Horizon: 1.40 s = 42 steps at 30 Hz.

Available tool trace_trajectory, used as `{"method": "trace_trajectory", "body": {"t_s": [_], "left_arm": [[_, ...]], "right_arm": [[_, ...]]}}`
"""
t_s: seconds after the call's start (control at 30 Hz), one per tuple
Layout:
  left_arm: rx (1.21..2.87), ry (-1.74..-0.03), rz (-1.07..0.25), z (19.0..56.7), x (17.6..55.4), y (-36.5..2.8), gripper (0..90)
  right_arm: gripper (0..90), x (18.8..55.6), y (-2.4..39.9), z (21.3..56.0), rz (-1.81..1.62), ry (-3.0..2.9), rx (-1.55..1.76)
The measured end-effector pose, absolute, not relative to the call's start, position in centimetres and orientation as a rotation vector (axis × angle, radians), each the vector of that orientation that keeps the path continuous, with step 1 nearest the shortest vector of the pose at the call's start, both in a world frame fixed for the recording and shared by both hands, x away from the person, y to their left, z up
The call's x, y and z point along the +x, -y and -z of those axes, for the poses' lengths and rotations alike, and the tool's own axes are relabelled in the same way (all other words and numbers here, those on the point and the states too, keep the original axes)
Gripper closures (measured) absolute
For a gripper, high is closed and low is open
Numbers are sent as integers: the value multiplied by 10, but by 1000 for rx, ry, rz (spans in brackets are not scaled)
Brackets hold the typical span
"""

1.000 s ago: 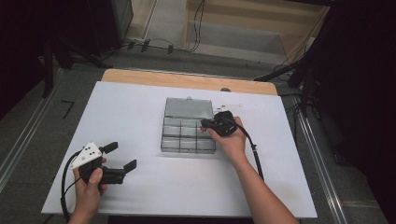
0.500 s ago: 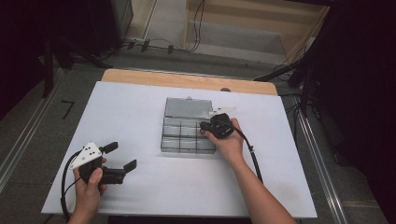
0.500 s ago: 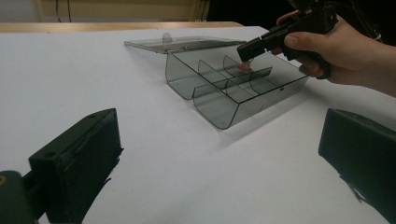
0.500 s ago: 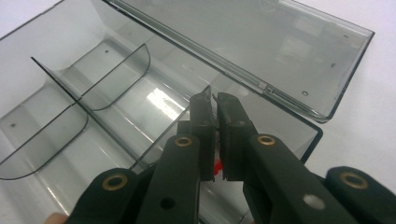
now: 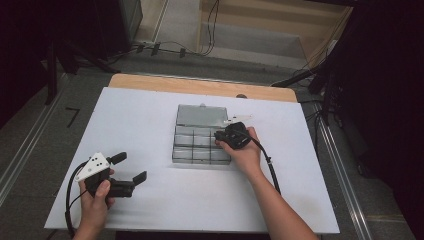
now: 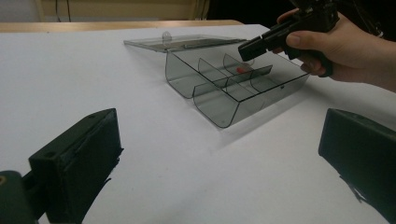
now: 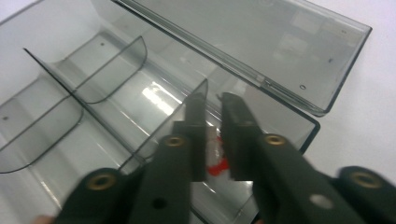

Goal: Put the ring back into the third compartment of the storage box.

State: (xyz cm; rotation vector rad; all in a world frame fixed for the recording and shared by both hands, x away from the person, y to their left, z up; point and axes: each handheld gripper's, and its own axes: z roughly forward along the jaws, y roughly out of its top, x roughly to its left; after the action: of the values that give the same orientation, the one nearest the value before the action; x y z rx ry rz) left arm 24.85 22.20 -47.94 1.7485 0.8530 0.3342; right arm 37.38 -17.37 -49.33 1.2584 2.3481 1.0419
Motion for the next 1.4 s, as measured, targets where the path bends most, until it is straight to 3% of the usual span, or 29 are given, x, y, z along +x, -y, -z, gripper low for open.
{"method": "trace_trajectory", "body": {"t_s": [0.53,1.03,1.2,1.4], "left_arm": [[1751,-837,-340,479,248,-220,0],[1778,-792,-355,470,251,-211,0],[1798,-777,-360,463,254,-204,0],[1823,-754,-361,455,259,-197,0]], "right_arm": [[522,367,195,466,-1211,-2315,1300],[168,361,211,455,-1258,-2254,1318],[97,360,219,454,-1285,-2247,1316],[73,358,230,453,-1350,-2248,1303]]}}
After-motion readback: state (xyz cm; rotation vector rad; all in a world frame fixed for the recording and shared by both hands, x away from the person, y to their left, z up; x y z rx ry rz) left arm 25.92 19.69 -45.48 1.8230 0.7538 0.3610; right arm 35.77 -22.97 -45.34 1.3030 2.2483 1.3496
